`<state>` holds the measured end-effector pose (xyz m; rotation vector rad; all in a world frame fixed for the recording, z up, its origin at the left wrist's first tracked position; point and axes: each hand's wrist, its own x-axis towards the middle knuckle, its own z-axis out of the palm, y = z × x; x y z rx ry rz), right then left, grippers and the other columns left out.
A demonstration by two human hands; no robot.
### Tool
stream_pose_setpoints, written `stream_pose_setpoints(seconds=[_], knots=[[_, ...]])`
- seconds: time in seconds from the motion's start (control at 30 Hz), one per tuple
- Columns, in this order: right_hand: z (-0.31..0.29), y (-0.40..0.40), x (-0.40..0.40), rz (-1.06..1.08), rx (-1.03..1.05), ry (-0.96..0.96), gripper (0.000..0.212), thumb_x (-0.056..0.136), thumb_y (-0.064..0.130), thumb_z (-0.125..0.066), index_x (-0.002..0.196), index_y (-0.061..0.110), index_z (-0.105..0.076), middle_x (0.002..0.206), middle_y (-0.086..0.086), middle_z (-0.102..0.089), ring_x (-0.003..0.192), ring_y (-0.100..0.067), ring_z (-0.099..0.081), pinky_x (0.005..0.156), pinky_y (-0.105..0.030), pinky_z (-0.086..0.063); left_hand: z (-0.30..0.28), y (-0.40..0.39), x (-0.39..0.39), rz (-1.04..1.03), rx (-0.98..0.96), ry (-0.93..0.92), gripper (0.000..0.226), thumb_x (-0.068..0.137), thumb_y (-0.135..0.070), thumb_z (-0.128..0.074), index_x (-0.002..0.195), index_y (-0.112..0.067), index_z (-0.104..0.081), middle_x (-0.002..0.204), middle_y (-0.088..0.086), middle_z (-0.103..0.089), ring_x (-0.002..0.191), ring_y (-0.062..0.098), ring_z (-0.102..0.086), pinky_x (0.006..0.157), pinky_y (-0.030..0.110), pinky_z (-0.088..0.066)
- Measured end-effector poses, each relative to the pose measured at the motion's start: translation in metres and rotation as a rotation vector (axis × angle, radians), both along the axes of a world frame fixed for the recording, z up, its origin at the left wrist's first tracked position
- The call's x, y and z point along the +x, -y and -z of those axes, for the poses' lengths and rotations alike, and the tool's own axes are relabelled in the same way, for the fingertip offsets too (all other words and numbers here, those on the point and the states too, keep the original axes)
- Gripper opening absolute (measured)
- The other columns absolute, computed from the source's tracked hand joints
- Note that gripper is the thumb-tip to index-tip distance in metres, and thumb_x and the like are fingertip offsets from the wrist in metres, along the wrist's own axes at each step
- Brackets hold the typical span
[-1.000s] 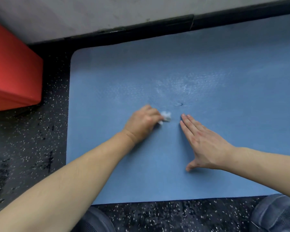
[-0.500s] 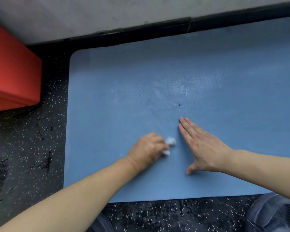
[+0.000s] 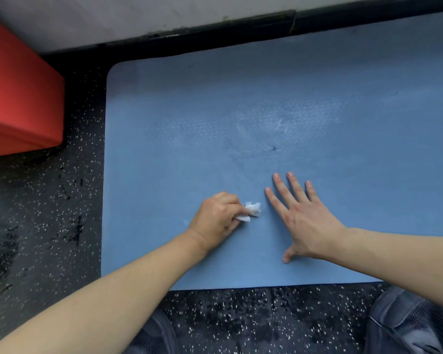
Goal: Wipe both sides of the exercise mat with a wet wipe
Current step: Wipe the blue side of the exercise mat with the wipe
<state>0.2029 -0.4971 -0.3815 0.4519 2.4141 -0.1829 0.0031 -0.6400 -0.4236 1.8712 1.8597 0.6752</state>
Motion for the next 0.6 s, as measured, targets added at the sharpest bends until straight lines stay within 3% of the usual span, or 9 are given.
stream_pose_setpoints(seconds=[0.07,0.17,0.2,0.27,0.33,0.37,0.5,0.53,0.6], knots=[[0.001,0.000,0.000,-0.004,0.004,0.010,0.162,0.060,0.088,-0.074,0.160,0.011,0.028,0.164,-0.021,0.039,0.153,-0.049,0.029,0.127,-0.066,-0.001,0.000,0.018,0.027,0.089,-0.003,0.087,0.013,0.087,-0.016,-0.075,0.098,-0.021,-0.076,0.085,-0.001,-0.063,0.077,0.023,-0.056,0.066,0.033,-0.049],[0.001,0.000,0.000,-0.007,0.000,0.005,0.162,0.060,0.089,-0.073,0.161,0.011,0.027,0.164,-0.021,0.039,0.153,-0.049,0.029,0.127,-0.067,-0.001,-0.007,0.042,0.060,0.531,-0.093,0.105,0.012,0.100,-0.022,-0.061,0.101,-0.016,-0.072,0.088,0.001,-0.061,0.085,0.024,-0.051,0.069,0.037,-0.053],[0.001,0.000,0.000,-0.007,0.001,0.004,0.162,0.060,0.089,-0.073,0.161,0.011,0.027,0.164,-0.021,0.039,0.153,-0.049,0.029,0.126,-0.067,-0.001,-0.005,0.038,0.051,0.524,-0.098,0.080,0.015,0.101,-0.022,-0.059,0.106,-0.018,-0.072,0.089,0.001,-0.061,0.085,0.024,-0.052,0.071,0.035,-0.053],[0.001,0.000,-0.001,-0.009,-0.001,0.010,0.162,0.060,0.088,-0.074,0.160,0.010,0.028,0.164,-0.022,0.040,0.153,-0.050,0.029,0.126,-0.067,-0.001,-0.001,0.025,0.027,0.280,-0.032,0.048,0.018,0.097,-0.020,-0.065,0.112,-0.023,-0.073,0.089,-0.001,-0.063,0.082,0.024,-0.056,0.071,0.032,-0.051],[0.001,0.000,0.000,-0.007,-0.007,0.007,0.163,0.060,0.088,-0.075,0.160,0.011,0.029,0.164,-0.021,0.040,0.153,-0.049,0.029,0.127,-0.067,-0.001,0.002,0.024,0.016,0.057,0.023,0.031,0.018,0.091,-0.018,-0.068,0.107,-0.022,-0.075,0.087,0.000,-0.063,0.079,0.024,-0.057,0.069,0.034,-0.050],[0.001,-0.001,0.000,-0.003,-0.014,0.000,0.163,0.059,0.088,-0.075,0.160,0.011,0.028,0.164,-0.021,0.039,0.153,-0.049,0.029,0.127,-0.066,0.000,0.004,0.030,0.024,0.066,0.031,0.051,0.014,0.091,-0.019,-0.068,0.103,-0.020,-0.075,0.086,0.000,-0.062,0.078,0.024,-0.056,0.067,0.035,-0.050],[0.001,-0.005,0.007,-0.016,-0.054,-0.033,0.162,0.058,0.092,-0.071,0.162,0.012,0.023,0.167,-0.018,0.035,0.155,-0.045,0.027,0.128,-0.063,0.000,0.000,0.057,0.081,0.466,-0.057,0.108,0.020,0.104,-0.026,-0.053,0.101,-0.019,-0.071,0.087,-0.002,-0.057,0.086,0.021,-0.050,0.060,0.037,-0.050],[-0.001,-0.008,0.010,-0.016,-0.076,-0.052,0.161,0.058,0.093,-0.069,0.163,0.013,0.022,0.168,-0.016,0.034,0.156,-0.042,0.026,0.129,-0.060,0.000,0.000,0.049,0.078,0.467,-0.059,0.087,0.021,0.105,-0.027,-0.053,0.102,-0.019,-0.072,0.087,-0.002,-0.057,0.085,0.021,-0.050,0.061,0.036,-0.050],[-0.008,-0.022,0.012,0.027,-0.112,-0.095,0.157,0.059,0.097,-0.064,0.164,0.017,0.021,0.168,-0.012,0.036,0.158,-0.036,0.025,0.131,-0.054,0.000,0.001,0.022,0.056,0.281,0.009,0.049,0.016,0.100,-0.025,-0.060,0.103,-0.020,-0.075,0.085,-0.001,-0.060,0.079,0.021,-0.053,0.065,0.033,-0.048]])
